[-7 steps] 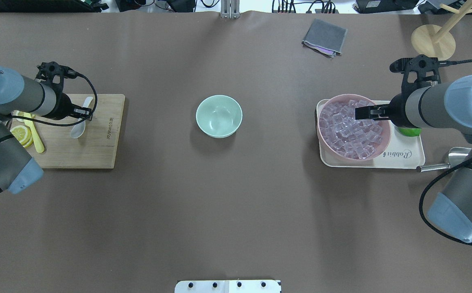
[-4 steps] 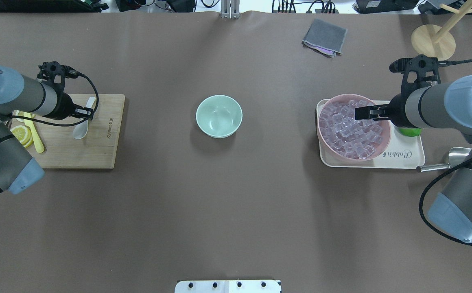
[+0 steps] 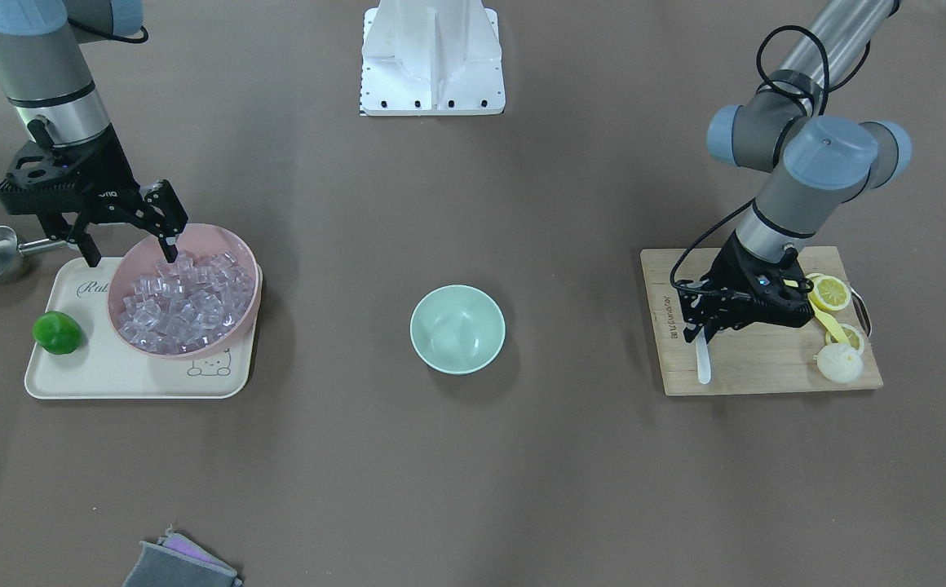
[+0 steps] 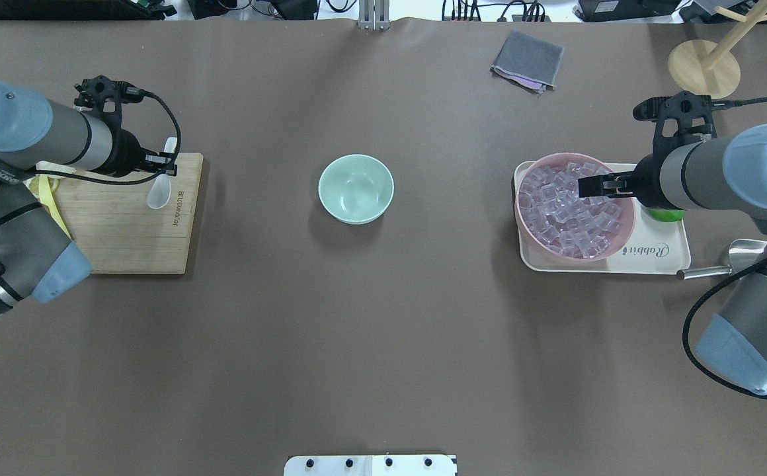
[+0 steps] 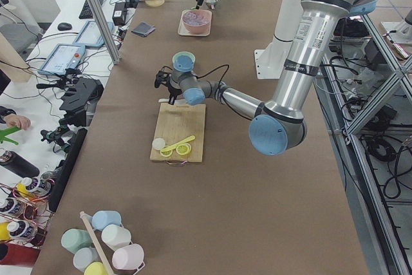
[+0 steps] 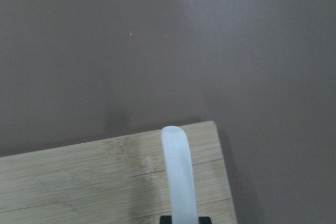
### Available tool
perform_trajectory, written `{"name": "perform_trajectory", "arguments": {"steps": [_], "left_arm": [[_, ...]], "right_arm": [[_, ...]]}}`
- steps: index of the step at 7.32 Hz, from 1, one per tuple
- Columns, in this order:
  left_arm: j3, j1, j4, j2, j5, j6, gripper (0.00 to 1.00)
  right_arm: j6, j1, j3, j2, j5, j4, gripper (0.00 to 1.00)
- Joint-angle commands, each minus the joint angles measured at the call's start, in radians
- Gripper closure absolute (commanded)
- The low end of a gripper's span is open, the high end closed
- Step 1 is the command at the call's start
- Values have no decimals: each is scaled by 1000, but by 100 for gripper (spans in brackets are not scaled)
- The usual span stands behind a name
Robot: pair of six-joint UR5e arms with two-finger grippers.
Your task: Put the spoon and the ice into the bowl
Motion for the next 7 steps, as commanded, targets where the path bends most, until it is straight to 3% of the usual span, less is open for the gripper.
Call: {"name": "perform_trajectory", "arguments": {"steps": [1, 5, 7], "left_arm": [[-1, 36, 1, -87, 6, -188, 100], [10, 161, 125, -284, 174, -417, 100], [89, 235, 127, -363, 286, -462, 100]], "right_arm": [[-71, 1, -4, 4, 5, 4, 0], [-61, -7, -48, 8, 4, 88, 0], [-58, -14, -47, 9, 2, 88, 2]]}}
